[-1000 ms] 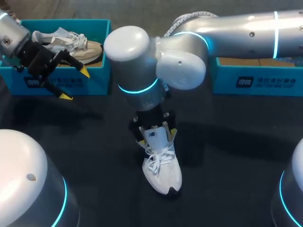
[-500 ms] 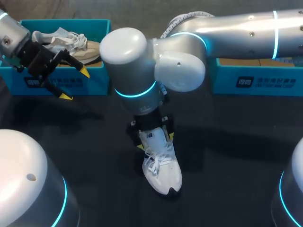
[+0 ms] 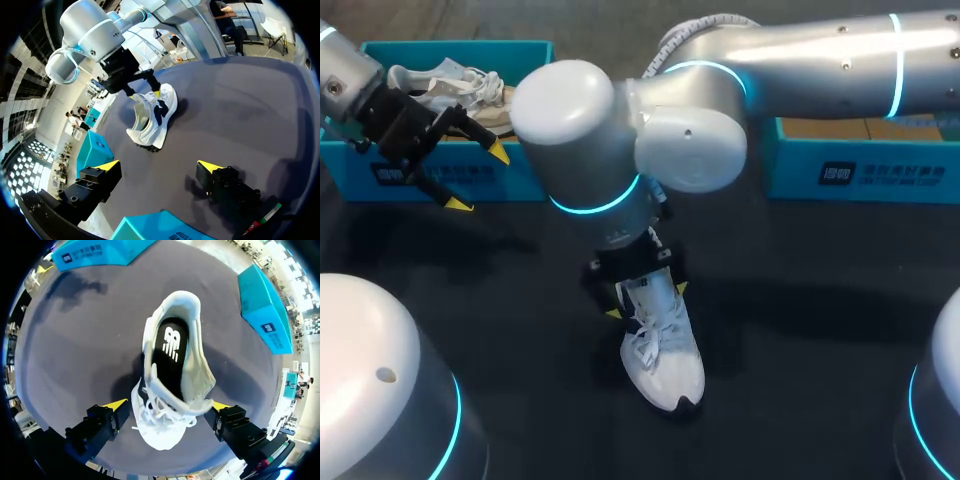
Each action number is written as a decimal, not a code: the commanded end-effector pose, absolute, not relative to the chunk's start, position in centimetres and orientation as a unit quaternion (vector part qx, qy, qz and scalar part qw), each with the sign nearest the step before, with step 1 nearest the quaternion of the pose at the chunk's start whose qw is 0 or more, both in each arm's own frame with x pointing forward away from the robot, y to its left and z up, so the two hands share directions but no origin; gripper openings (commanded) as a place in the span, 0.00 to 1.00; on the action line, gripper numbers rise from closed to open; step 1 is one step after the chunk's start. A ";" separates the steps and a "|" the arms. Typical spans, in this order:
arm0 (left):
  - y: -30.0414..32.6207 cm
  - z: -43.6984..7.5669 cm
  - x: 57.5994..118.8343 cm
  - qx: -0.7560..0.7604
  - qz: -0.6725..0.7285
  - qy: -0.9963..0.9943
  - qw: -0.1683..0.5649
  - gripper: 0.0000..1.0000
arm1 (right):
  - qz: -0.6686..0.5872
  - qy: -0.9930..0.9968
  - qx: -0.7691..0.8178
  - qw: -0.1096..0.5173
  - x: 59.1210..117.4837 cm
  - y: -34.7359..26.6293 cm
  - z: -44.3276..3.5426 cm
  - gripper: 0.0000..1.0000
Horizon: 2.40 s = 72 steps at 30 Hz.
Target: Take the shoe out of the shoebox, open the shoe tongue, remove and reinsert the insole, then place the shoe into the shoebox
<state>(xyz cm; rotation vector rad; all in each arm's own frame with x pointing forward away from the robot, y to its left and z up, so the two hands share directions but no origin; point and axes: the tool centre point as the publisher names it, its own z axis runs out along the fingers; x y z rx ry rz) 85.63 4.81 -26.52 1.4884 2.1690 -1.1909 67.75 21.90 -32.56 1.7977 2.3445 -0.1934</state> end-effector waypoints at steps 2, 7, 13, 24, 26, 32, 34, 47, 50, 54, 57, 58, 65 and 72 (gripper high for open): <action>4.8 -26.4 85.5 0.511 -0.407 0.746 0.127 1.00 | -0.065 0.790 0.601 0.101 67.1 22.5 -31.4 1.00; 4.8 -26.4 85.5 0.511 -0.407 0.746 0.127 1.00 | -0.071 0.784 0.606 0.114 66.2 22.5 -30.0 1.00; 4.8 -26.4 85.5 0.511 -0.407 0.746 0.127 1.00 | -0.071 0.782 0.609 0.113 66.2 22.4 -30.2 1.00; 4.8 -26.4 85.5 0.511 -0.407 0.746 0.127 1.00 | -0.083 0.779 0.612 0.103 68.2 21.9 -31.6 0.50; 4.8 -26.4 85.5 0.511 -0.407 0.746 0.127 1.00 | -0.082 0.780 0.611 0.105 68.3 22.0 -31.3 0.49; 4.8 -26.4 85.5 0.511 -0.407 0.746 0.127 1.00 | -0.086 0.780 0.611 0.109 68.4 22.0 -31.1 0.48; 4.8 -26.4 85.5 0.511 -0.407 0.746 0.127 1.00 | -0.087 0.779 0.611 0.110 68.4 22.0 -31.0 0.47; 4.8 -26.4 85.5 0.511 -0.407 0.746 0.127 1.00 | -0.103 0.772 0.612 0.136 66.9 22.6 -28.7 0.48; 4.8 -26.4 85.5 0.511 -0.407 0.746 0.127 1.00 | -0.103 0.772 0.613 0.133 67.1 22.5 -29.2 0.47; 4.8 -26.4 85.5 0.511 -0.407 0.746 0.127 1.00 | -0.105 0.771 0.615 0.129 67.5 22.5 -29.7 0.45; 4.8 -26.4 85.5 0.511 -0.407 0.746 0.127 1.00 | -0.105 0.772 0.615 0.125 68.2 22.2 -30.5 0.43; 4.8 -26.4 85.5 0.511 -0.407 0.746 0.127 1.00 | -0.103 0.772 0.615 0.122 68.3 22.1 -30.6 0.43; 4.8 -26.4 85.5 0.511 -0.407 0.746 0.127 1.00 | -0.106 0.771 0.617 0.114 69.8 21.1 -31.8 0.36; 4.8 -26.4 85.5 0.511 -0.407 0.746 0.127 1.00 | -0.105 0.776 0.613 0.105 70.9 20.8 -32.7 0.28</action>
